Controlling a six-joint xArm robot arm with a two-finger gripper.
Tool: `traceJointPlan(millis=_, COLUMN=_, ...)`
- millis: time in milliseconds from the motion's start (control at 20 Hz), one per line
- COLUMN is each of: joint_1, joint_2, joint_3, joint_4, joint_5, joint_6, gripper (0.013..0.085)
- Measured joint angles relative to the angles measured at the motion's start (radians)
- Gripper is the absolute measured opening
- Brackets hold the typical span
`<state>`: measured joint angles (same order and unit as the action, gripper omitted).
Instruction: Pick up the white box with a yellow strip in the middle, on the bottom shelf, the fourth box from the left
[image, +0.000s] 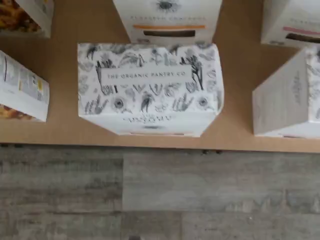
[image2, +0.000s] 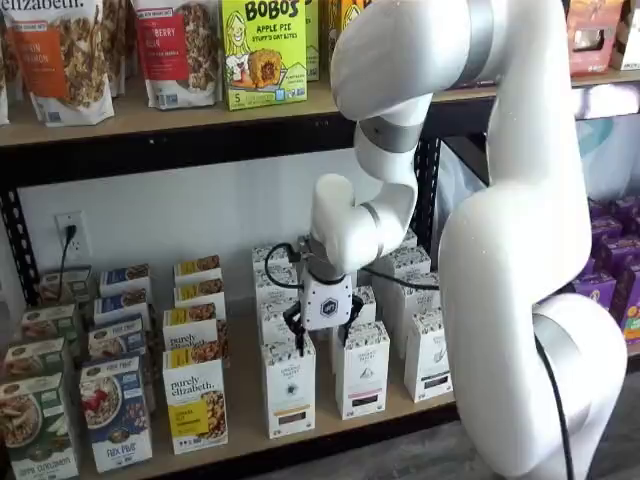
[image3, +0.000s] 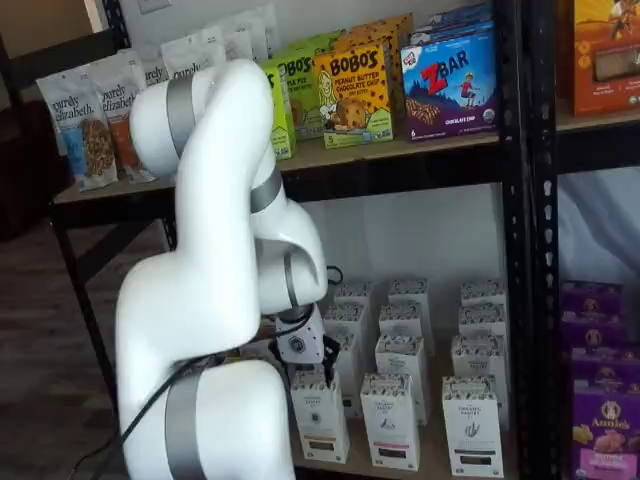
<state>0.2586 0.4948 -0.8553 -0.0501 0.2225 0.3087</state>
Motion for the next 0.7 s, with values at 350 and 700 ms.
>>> traceJointPlan(millis=350, joint_1=0.014, joint_2=0.081, joint_3=-0.079, joint_4=-0.003, joint_5=-0.019, joint_6=0.017, gripper=0.0850)
traceJointPlan(millis=700, joint_1=0.027, joint_2=0.145, joint_3=-0.150, joint_4=0.016, joint_5=-0.018, joint_6=0.010, gripper=0.0850)
